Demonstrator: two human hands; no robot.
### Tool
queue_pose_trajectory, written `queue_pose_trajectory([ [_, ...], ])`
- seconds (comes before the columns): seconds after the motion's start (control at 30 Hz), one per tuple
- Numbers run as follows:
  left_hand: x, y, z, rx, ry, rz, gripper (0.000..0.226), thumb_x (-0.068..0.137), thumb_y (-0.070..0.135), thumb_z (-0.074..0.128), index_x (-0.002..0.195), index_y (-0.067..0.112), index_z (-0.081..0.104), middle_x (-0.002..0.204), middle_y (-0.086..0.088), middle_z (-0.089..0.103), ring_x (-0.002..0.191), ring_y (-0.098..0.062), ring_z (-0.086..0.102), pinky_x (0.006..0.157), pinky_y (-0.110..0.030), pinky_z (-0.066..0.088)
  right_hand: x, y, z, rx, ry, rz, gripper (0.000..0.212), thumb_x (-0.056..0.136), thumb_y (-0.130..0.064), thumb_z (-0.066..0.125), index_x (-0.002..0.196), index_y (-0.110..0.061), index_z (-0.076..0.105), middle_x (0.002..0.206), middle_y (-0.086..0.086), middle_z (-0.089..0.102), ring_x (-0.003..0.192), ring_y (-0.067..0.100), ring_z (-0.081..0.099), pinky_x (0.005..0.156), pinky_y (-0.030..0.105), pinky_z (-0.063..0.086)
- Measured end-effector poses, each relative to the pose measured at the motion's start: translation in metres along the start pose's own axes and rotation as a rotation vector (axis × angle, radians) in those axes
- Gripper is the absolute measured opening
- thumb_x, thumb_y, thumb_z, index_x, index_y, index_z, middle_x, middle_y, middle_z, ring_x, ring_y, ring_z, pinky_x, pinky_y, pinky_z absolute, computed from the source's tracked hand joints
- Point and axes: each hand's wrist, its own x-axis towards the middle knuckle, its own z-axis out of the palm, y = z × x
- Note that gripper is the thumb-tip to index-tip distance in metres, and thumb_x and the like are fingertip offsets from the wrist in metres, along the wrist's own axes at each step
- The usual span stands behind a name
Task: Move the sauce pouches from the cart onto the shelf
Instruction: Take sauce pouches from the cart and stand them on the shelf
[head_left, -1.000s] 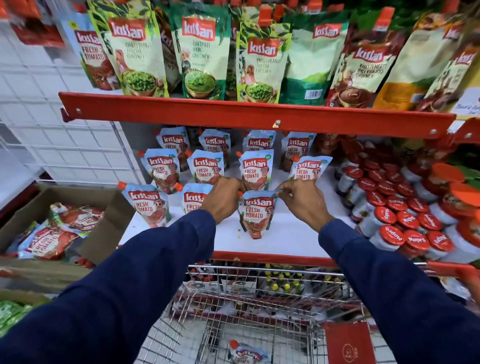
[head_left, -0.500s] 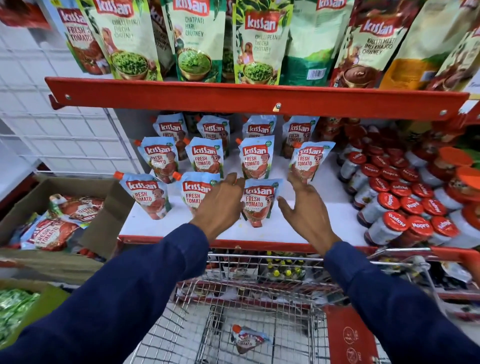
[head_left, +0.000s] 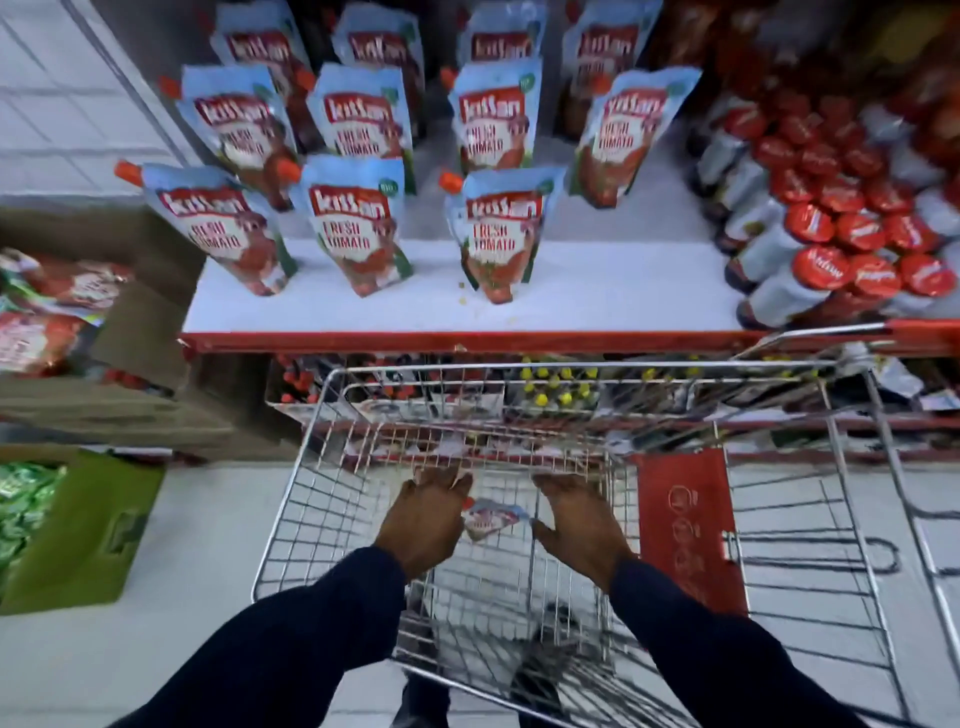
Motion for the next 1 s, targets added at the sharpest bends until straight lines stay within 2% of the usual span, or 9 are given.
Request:
queue_pose_trajectory([
  [0.1, 0.011, 0.002, 0.019, -0.044, -0.028, -0.003, 0.053, 0.090, 0.014, 0.064, 0.139, 0.012, 0.045, 0.137, -0.012, 0.055, 0.123, -0.034, 0.050, 0.095, -0.047, 0.052, 0.001, -0.006, 0.015, 0.045, -0.019, 0.032, 0.051, 0.091, -0.038, 0.058, 0.138, -0.020, 0.052, 0.118, 0.005, 0.071, 0.114, 0.027, 0.061, 0.087, 0.035, 0.051],
  [0.23, 0.023, 0.009, 0.031, -0.069, -0.038, -0.002, 0.040, 0.085, -0.006, 0.057, 0.123, 0.007, 0.057, 0.121, -0.015, 0.063, 0.108, -0.034, 0.059, 0.087, -0.046, 0.054, 0.008, -0.011, 0.028, 0.080, 0.000, 0.105, 0.026, 0.093, -0.024, 0.057, 0.116, -0.019, 0.067, 0.103, 0.007, 0.075, 0.098, 0.030, 0.067, 0.076, 0.035, 0.052],
  [0.3, 0.027, 0.010, 0.030, -0.073, -0.028, 0.007, 0.037, 0.082, -0.009, 0.057, 0.115, 0.006, 0.060, 0.115, -0.015, 0.063, 0.103, -0.032, 0.061, 0.085, -0.044, 0.055, 0.011, -0.012, 0.029, 0.104, 0.011, 0.133, 0.021, 0.093, -0.019, 0.055, 0.104, -0.018, 0.072, 0.093, 0.008, 0.076, 0.089, 0.030, 0.068, 0.071, 0.034, 0.053],
  [0.43, 0.026, 0.008, 0.023, -0.114, -0.009, 0.021, 0.028, 0.088, -0.007, 0.052, 0.111, 0.007, 0.064, 0.111, -0.015, 0.062, 0.099, -0.030, 0.062, 0.085, -0.041, 0.053, 0.012, -0.011, 0.025, 0.177, 0.026, 0.134, 0.023, 0.093, -0.016, 0.054, 0.104, -0.016, 0.074, 0.092, 0.009, 0.077, 0.085, 0.029, 0.069, 0.072, 0.036, 0.055],
  [0.53, 0.017, 0.006, 0.015, -0.131, 0.025, 0.037, 0.034, 0.084, -0.015, 0.049, 0.106, 0.006, 0.064, 0.110, -0.015, 0.064, 0.102, -0.032, 0.061, 0.085, -0.042, 0.052, 0.006, -0.010, 0.014, 0.190, 0.056, 0.096, 0.021, 0.093, -0.020, 0.057, 0.104, -0.021, 0.074, 0.093, 0.005, 0.078, 0.087, 0.026, 0.070, 0.075, 0.035, 0.055],
  [0.63, 0.001, 0.008, -0.002, -0.173, 0.114, 0.067, 0.046, 0.076, -0.019, 0.048, 0.110, 0.007, 0.065, 0.114, -0.013, 0.064, 0.105, -0.032, 0.061, 0.087, -0.043, 0.052, -0.003, -0.008, -0.014, 0.188, 0.158, 0.016, 0.017, 0.090, -0.026, 0.061, 0.099, -0.026, 0.075, 0.094, -0.005, 0.078, 0.084, 0.017, 0.071, 0.071, 0.029, 0.051],
  [0.8, -0.025, 0.023, -0.057, -0.209, 0.339, 0.102, 0.057, 0.069, -0.022, 0.055, 0.110, 0.015, 0.069, 0.107, -0.008, 0.066, 0.094, -0.025, 0.064, 0.073, -0.023, 0.046, -0.031, -0.010, -0.086, 0.276, 0.269, -0.046, 0.024, 0.081, -0.047, 0.056, 0.091, -0.035, 0.074, 0.073, -0.020, 0.070, 0.060, -0.004, 0.061, 0.053, 0.022, 0.041],
  [0.93, -0.039, 0.040, -0.114, -0.234, 0.511, 0.140, 0.056, 0.073, -0.017, 0.064, 0.117, 0.018, 0.068, 0.112, -0.001, 0.066, 0.097, -0.017, 0.064, 0.078, -0.015, 0.045, -0.050, -0.007, -0.146, 0.335, 0.350, -0.109, 0.012, 0.085, -0.038, 0.066, 0.093, -0.035, 0.073, 0.076, -0.026, 0.070, 0.065, -0.011, 0.063, 0.057, 0.013, 0.047],
  [1.0, -0.043, 0.051, -0.147, -0.262, 0.577, 0.187, 0.053, 0.075, -0.016, 0.065, 0.118, 0.014, 0.067, 0.113, -0.002, 0.064, 0.097, -0.017, 0.063, 0.084, -0.022, 0.053, -0.056, -0.005, -0.180, 0.340, 0.417, -0.136, 0.008, 0.084, -0.036, 0.069, 0.091, -0.036, 0.073, 0.068, -0.026, 0.068, 0.062, -0.009, 0.064, 0.054, 0.006, 0.040],
])
